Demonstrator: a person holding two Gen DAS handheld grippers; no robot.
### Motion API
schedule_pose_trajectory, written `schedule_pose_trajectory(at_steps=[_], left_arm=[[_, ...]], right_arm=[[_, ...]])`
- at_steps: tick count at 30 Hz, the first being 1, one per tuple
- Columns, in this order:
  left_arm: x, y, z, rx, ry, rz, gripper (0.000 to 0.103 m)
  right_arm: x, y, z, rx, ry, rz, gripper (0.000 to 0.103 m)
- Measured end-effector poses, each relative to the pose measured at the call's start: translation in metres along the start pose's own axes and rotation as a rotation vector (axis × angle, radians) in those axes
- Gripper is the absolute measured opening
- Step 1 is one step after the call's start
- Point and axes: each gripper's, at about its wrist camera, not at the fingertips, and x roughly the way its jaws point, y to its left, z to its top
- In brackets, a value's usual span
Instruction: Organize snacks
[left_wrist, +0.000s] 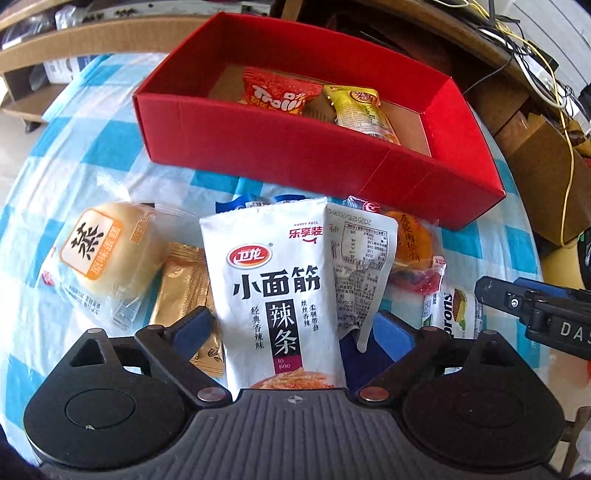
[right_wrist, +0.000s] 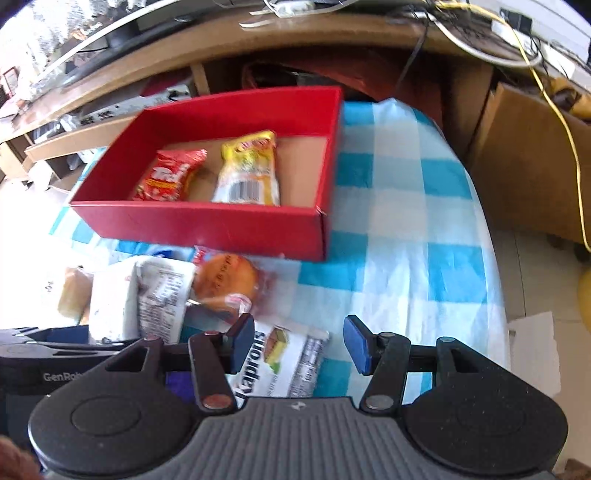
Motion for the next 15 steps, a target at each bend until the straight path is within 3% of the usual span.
schedule_pose_trajectory(at_steps=[4, 10, 15], left_arm=[[-0.002, -0.006, -0.003, 0.064, -0.01, 0.013, 0.067], [-0.008, -0.008, -0.011, 0.107, -0.012, -0.005, 0.057], [-0.006, -0.009, -0.011, 0.114, -0.003, -0.017, 0.06]], right_arm=[[0.008, -0.004, -0.001, 0.034, 0.039, 0.016, 0.075], [0.02, 0.005, -0.011, 0.045, 0.091, 0.038, 0.08], [0.033, 0.016, -0.016, 0.024, 0.117, 0.032, 0.087]])
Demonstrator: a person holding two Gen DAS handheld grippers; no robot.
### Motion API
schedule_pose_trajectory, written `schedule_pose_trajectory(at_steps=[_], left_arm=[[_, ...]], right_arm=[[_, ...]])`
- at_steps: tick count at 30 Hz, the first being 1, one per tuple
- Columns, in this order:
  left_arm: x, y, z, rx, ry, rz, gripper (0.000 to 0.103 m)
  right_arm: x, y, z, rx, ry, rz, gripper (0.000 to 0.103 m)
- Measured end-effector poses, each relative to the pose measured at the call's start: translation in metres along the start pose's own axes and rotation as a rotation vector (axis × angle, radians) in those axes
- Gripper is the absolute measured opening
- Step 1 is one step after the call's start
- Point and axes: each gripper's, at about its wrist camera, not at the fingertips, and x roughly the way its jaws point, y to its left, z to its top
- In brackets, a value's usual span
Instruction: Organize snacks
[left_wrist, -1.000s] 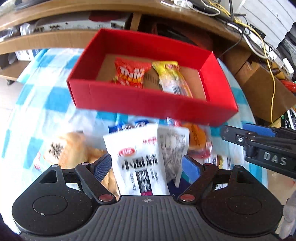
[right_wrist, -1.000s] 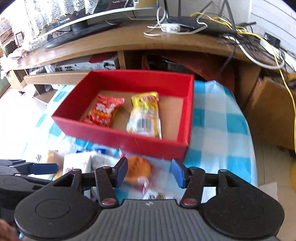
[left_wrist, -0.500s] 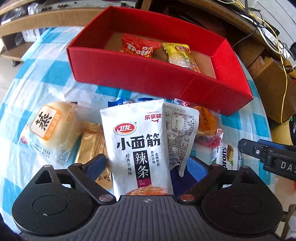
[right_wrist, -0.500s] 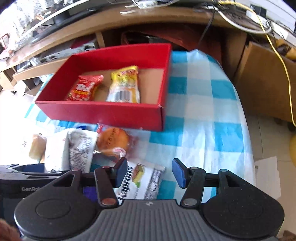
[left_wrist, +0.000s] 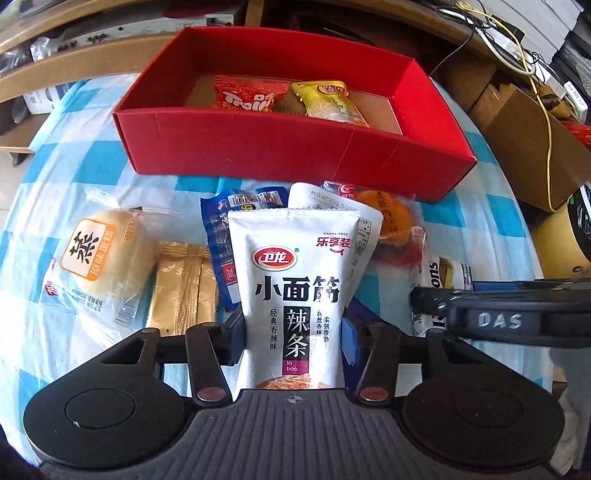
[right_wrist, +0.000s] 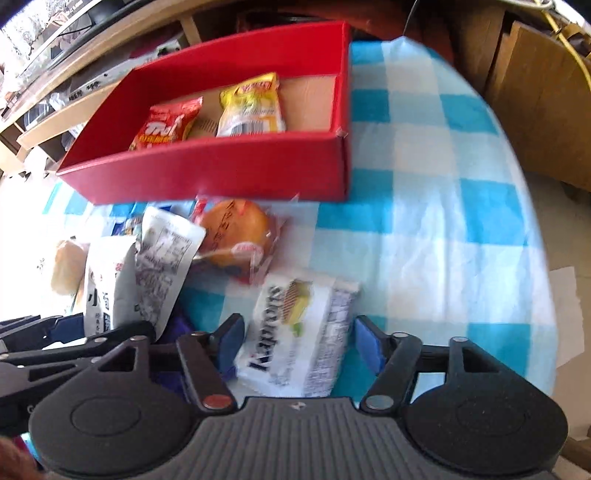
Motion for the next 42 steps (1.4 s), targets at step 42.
schedule_pose_trajectory(at_steps=[42], left_arm=[[-0.013, -0.001, -0.043, 0.081, 0.003, 0.053, 0.057]], right_arm=[[-0.026, 0.013, -0.034, -0.125, -0.047, -0.031, 0.079]])
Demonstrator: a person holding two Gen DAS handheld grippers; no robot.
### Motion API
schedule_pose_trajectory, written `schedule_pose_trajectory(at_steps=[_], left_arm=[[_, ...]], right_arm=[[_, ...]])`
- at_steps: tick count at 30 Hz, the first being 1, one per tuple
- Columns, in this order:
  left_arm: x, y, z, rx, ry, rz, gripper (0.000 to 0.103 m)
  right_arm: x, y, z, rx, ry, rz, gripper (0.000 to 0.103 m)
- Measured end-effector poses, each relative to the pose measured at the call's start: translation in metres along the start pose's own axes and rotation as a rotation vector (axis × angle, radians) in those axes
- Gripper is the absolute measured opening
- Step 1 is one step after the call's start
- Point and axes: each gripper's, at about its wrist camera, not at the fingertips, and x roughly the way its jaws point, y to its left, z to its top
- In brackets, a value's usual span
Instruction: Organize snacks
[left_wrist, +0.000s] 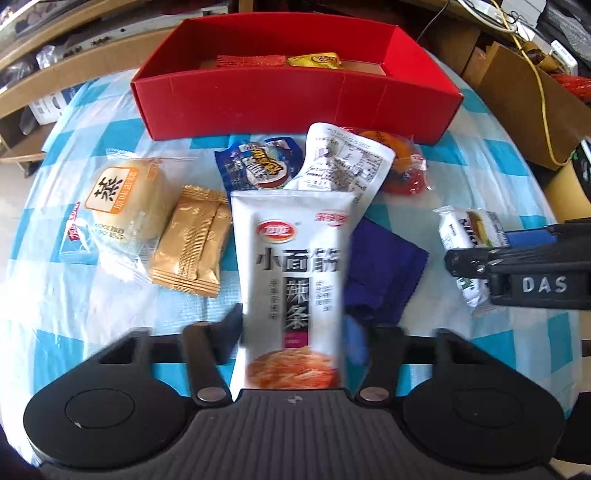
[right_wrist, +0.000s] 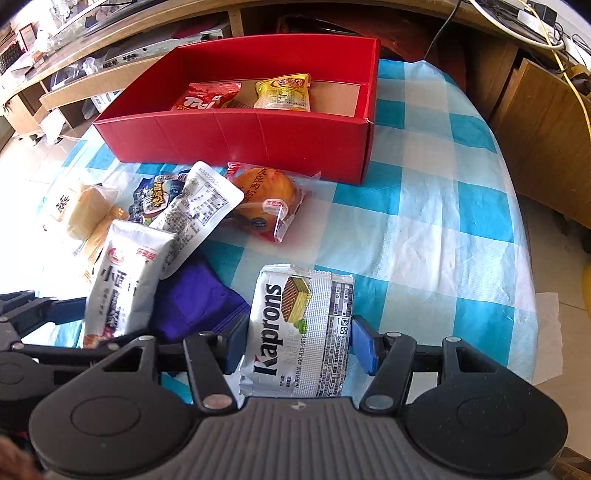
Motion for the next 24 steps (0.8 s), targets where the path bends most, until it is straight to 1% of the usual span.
schedule_pose_trajectory(at_steps=[3, 6, 12, 24], left_arm=[[-0.004, 0.002, 0.001, -0.01, -0.005, -0.013, 0.051], [-0.01, 0.002, 0.003, -0.015, -0.025, -0.025, 0.05], [-0.024, 0.003, 0.01, -0.037, -0.07, -0.049, 0.049], [-0.032, -0.002, 0.04, -0.033, -0.135, -0.048, 0.049]], right_arm=[[-0.003, 0.001, -0.001, -0.006, -0.013, 0.001, 0.079], [-0.007, 0.0, 0.0, -0.007, -0.027, 0.002, 0.079], [-0.014, 0.002, 0.002, -0.016, -0.052, 0.008, 0.079], [-0.021, 0.006, 0.023, -0.022, -0.101, 0.008, 0.079]])
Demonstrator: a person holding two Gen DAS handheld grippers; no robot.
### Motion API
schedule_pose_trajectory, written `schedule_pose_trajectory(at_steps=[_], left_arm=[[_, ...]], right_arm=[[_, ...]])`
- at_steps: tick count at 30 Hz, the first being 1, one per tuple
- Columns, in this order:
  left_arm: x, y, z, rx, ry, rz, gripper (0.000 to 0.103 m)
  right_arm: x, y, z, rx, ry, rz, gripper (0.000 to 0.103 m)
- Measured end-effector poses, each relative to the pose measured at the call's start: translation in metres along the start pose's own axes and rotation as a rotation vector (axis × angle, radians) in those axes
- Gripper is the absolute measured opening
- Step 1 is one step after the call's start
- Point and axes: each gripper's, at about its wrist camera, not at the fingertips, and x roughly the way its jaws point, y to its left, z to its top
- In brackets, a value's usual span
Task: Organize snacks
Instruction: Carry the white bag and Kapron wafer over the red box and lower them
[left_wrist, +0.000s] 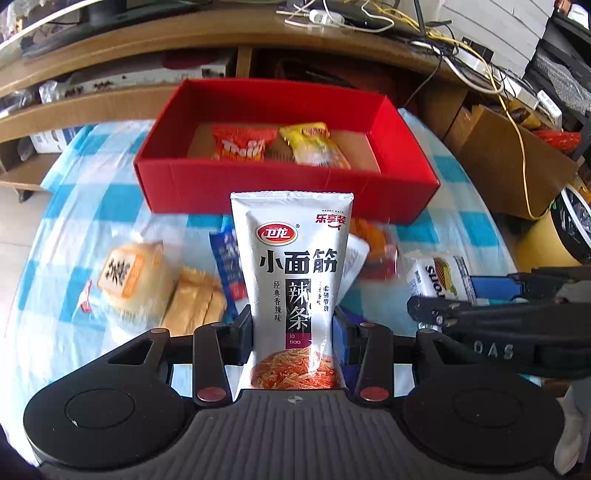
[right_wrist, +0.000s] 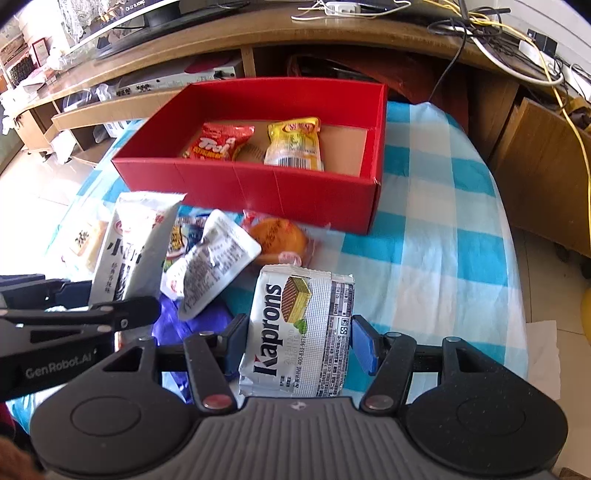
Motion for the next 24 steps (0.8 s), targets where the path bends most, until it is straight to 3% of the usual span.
schedule_pose_trajectory(at_steps=[24], left_arm=[[0.009, -0.001, 0.082, -0.011, -0.126, 0.017, 0.047]], right_arm=[[0.003, -0.008, 0.089, 0.055, -0.133, -0.026, 0.079]])
